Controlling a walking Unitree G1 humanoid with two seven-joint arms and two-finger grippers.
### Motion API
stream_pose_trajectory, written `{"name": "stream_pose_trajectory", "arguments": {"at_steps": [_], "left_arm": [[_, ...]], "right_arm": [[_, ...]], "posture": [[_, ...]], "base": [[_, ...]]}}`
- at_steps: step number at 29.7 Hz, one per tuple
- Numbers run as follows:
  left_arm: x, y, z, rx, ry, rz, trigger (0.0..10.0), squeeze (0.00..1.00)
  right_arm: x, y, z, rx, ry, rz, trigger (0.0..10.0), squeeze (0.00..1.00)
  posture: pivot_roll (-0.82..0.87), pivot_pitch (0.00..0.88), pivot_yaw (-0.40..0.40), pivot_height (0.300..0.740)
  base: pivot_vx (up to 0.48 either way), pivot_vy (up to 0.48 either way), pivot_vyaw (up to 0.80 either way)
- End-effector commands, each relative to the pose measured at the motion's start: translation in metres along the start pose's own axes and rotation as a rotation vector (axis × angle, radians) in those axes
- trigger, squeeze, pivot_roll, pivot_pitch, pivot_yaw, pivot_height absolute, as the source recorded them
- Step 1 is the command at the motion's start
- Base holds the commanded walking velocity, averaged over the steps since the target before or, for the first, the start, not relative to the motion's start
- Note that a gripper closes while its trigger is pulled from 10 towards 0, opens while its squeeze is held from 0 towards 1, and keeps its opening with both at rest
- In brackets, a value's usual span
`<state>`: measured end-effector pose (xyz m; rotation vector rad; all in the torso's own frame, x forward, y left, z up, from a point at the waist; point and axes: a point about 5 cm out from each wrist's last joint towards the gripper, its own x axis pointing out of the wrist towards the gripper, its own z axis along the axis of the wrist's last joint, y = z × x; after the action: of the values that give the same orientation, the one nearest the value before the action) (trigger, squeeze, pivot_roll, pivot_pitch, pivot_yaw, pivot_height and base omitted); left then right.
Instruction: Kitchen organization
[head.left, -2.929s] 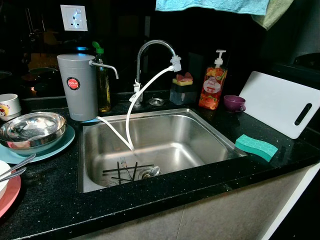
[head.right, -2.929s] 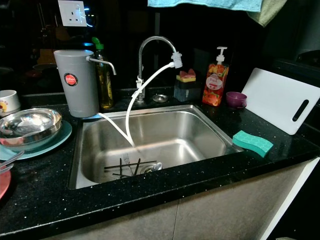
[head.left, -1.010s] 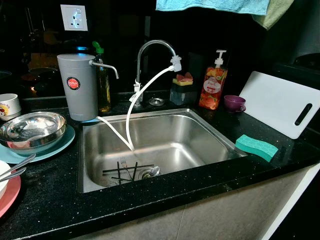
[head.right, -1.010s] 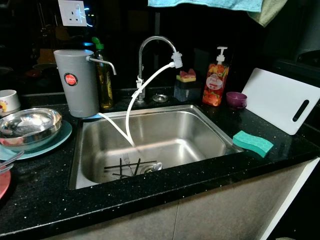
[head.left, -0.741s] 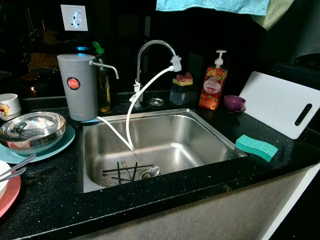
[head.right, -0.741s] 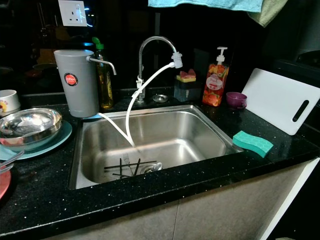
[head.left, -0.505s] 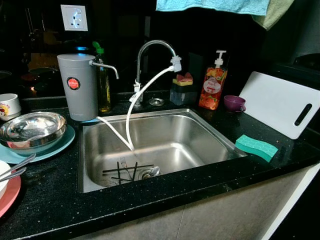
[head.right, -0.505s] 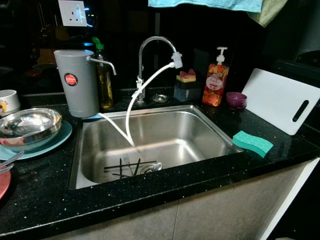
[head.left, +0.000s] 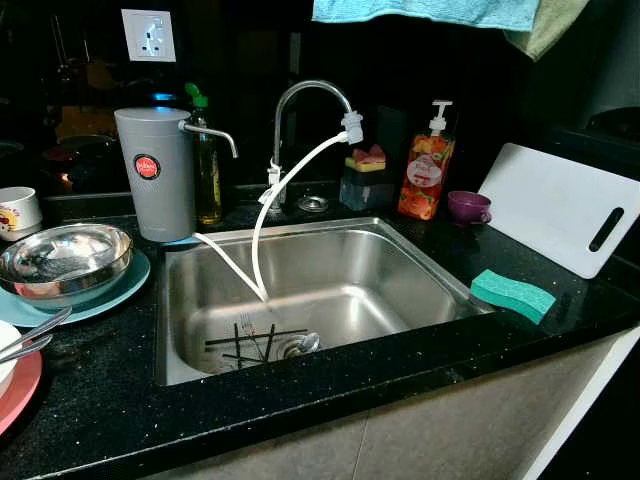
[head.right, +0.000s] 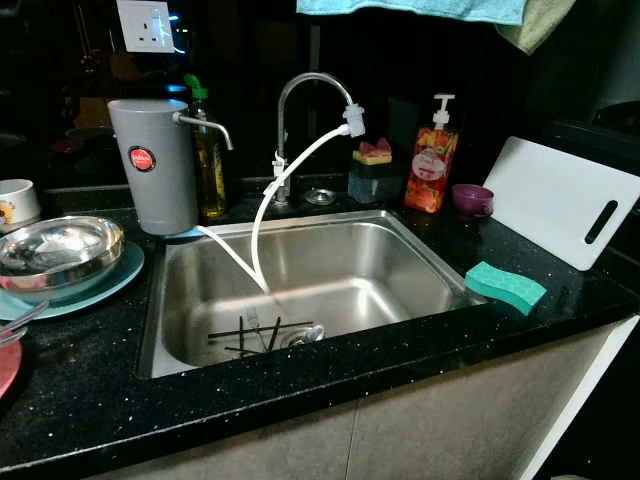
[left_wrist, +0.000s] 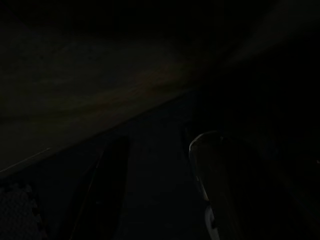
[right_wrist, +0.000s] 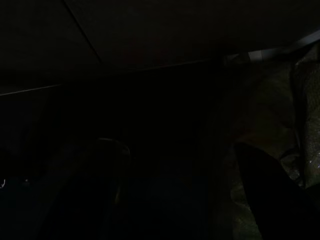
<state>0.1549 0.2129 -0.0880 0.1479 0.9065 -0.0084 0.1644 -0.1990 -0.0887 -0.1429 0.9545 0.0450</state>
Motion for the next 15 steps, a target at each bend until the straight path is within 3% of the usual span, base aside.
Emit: {"name": "stream_pose_trajectory", "arguments": {"at_steps": [1, 15], "left_arm": [[0.0007, -0.0003, 0.0020, 0.008, -0.003, -0.004, 10.0, 0.00], [-0.0002, 0.0095, 0.0039, -0.004, -0.021, 0.025, 10.0, 0.00]], "right_arm": [[-0.0005, 0.0012, -0.0038, -0.025, 0.020, -0.001, 10.0, 0.00], [-0.0006, 0.0005, -0.0042, -0.057, 0.024, 0.003, 10.0, 0.00]], "posture": [[0.06, 0.015, -0.074, 0.740], [0.09, 0.021, -0.097, 0.740]], "base": [[0.000, 0.000, 0.00], [0.000, 0.000, 0.00]]}}
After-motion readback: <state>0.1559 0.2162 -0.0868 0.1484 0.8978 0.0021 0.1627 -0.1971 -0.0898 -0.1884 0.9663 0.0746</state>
